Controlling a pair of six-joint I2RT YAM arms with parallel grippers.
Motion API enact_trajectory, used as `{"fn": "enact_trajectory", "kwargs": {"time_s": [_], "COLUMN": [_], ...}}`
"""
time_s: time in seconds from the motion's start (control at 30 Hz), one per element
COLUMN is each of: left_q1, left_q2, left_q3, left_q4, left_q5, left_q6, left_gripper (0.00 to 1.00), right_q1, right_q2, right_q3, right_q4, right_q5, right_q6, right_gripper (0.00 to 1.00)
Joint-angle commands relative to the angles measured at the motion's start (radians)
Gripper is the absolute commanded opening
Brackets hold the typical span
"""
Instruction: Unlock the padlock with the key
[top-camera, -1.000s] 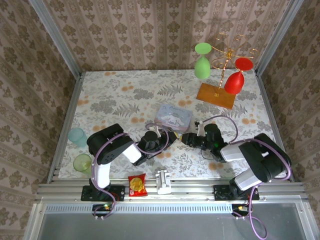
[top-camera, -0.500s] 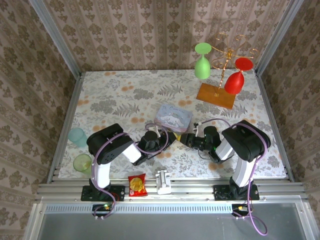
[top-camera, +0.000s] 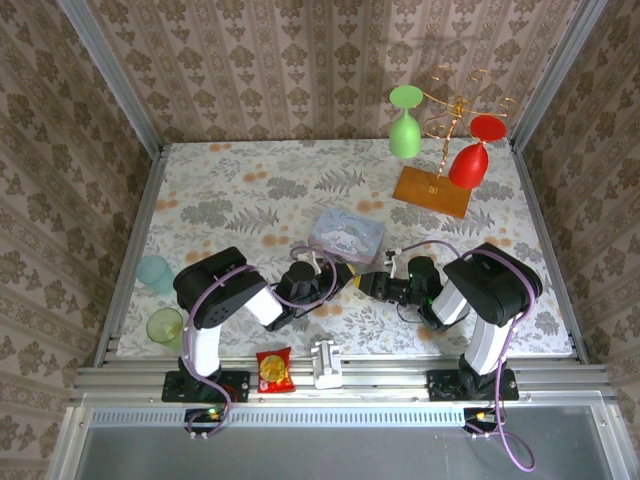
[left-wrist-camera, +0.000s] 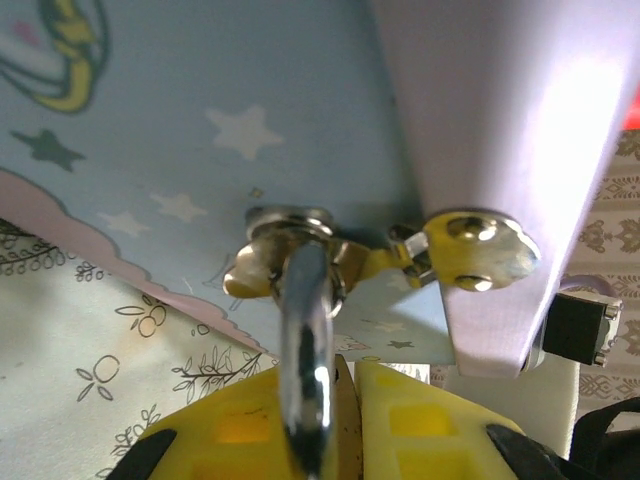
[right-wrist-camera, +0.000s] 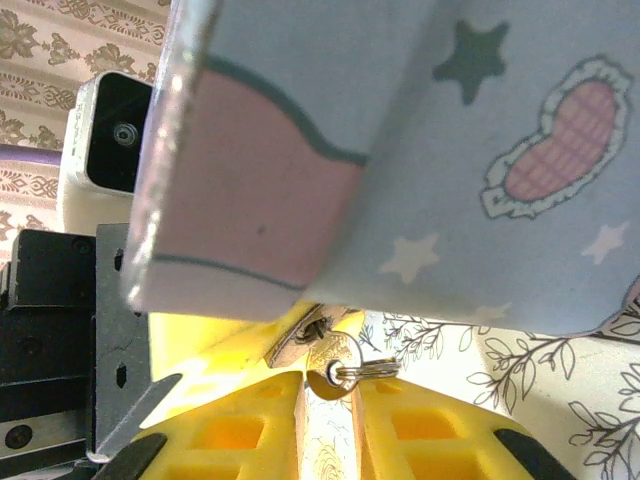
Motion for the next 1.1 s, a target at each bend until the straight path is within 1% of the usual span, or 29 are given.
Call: {"fn": "enact_trajectory", "kwargs": {"time_s": [0.0,0.23,0.3,0.33,0.43,0.47,0.5,0.57,0.63,0.7,0.8,0.83,0.87,0.93,1.07], "left_q1": [-0.008,-0.018,-0.026,-0.026,-0.024,-0.02,-0.015,-0.009,-0.004,-0.002,0.0,0.0,0.0,0.0,0.0], "left_q2": [-0.001,-0.004,-0.004,-0.004,-0.005,-0.007,-0.009,-0.012,-0.01,-0.009,-0.015,-0.015,-0.015,-0.015,-0.016], "left_q3": [0.023,0.015,0.021,0.022,0.023,0.022,0.019,0.013,0.007,0.003,0.004,0.006,0.006,0.006,0.003], "left_q4": [0.08,0.08,0.08,0.08,0.08,0.08,0.079,0.079,0.079,0.08,0.08,0.081,0.08,0.079,0.079], "left_q5": [0.017,0.014,0.012,0.011,0.005,0.004,0.004,0.003,0.001,0.001,0.003,0.004,0.004,0.007,0.018], "left_q6": [-0.004,-0.006,-0.007,-0.009,-0.01,-0.009,-0.008,-0.004,-0.005,-0.009,-0.004,-0.005,-0.005,-0.01,-0.02], "left_gripper": [0.0,0.0,0.0,0.0,0.0,0.0,0.0,0.0,0.0,0.0,0.0,0.0,0.0,0.0,0.0], "right_q1": [0.007,0.007,0.01,0.01,0.013,0.012,0.013,0.016,0.016,0.016,0.023,0.03,0.044,0.075,0.156], "right_q2": [-0.003,-0.015,-0.048,-0.063,-0.139,-0.176,-0.223,-0.293,-0.348,-0.391,-0.401,-0.401,-0.437,-0.456,-0.5], "right_q3": [0.024,0.023,0.023,0.027,0.026,0.033,0.055,0.1,0.099,0.096,0.101,0.101,0.101,0.107,0.129], "right_q4": [0.035,0.018,-0.046,-0.088,-0.233,-0.335,-0.483,-0.731,-0.806,-0.834,-0.851,-0.853,-0.858,-0.879,-0.89], "right_q5": [-0.02,0.04,0.061,0.068,0.105,0.136,0.186,0.28,0.3,0.291,0.264,0.275,0.306,0.372,0.479], "right_q6": [-0.012,-0.041,-0.07,-0.083,-0.142,-0.174,-0.22,-0.328,-0.393,-0.427,-0.463,-0.477,-0.496,-0.54,-0.652], "right_gripper": [0.19,0.13,0.16,0.21,0.24,0.27,0.29,0.29,0.3,0.31,0.31,0.31,0.31,0.31,0.34]}}
